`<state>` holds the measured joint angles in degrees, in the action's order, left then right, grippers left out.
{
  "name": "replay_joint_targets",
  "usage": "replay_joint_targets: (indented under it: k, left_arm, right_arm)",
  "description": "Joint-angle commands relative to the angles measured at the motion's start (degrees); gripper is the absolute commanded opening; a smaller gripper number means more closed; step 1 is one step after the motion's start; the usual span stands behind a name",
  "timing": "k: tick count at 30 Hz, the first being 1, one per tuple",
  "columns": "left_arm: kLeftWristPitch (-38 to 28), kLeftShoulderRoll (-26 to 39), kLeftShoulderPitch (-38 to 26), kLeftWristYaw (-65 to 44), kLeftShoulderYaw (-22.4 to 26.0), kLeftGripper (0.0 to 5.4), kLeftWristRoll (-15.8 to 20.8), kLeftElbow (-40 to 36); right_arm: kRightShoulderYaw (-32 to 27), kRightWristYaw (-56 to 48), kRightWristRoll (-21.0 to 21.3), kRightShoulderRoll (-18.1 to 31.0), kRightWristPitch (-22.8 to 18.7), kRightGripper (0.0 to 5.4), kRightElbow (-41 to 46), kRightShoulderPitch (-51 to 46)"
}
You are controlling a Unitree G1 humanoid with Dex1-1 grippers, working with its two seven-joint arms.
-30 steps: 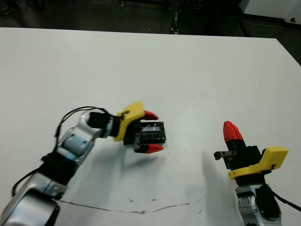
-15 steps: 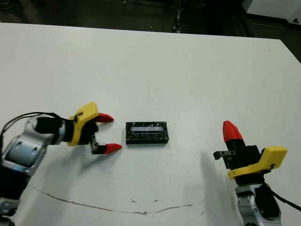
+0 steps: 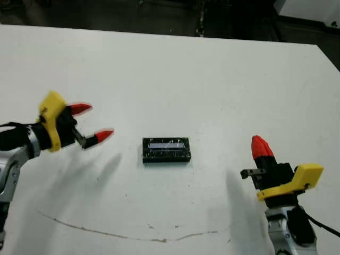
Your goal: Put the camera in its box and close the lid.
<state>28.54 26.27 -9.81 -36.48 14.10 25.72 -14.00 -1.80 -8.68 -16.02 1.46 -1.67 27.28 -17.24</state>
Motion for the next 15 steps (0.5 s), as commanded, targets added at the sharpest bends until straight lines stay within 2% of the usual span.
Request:
replay_joint_targets:
  k: [1,4,8,10,13,15]
  left_arm:
    - [-0.8,-9.4,5.0,9.9,0.8,4.69,3.4,-10.3]
    - [-4.1,-14.3,7.2,13.2,-1.7,4.25,3.7,-14.5]
    - [-6.6,-19.0,9.6,17.5,-6.4,3.64,2.3,-18.1]
    - [-8.0,-20.6,10.2,19.0,-9.6,3.34,0.6,-18.2]
    - [-8.9,-21.3,10.3,21.3,-14.7,2.89,-4.1,-17.4]
    - [-7.4,-22.2,9.8,22.7,-17.3,2.59,-5.2,-16.8]
  right_arm:
    - [-0.2,0.0,-0.3,0.2,-0.5,0.0,-0.5,-0.1]
    - [-0.2,-0.5,-0.9,0.3,-0.4,0.0,-0.6,-0.1]
    - [-0.2,-0.4,-0.7,0.4,-0.2,0.0,-0.5,-0.3]
    - [-0.2,-0.1,-0.4,0.3,-0.2,0.0,-0.3,-0.4]
    - [0.0,-0.2,-0.4,0.1,0.5,0.0,-0.5,-0.7]
    - [0.0,-0.5,-0.5,0.1,0.8,0.0,-0.8,-0.8]
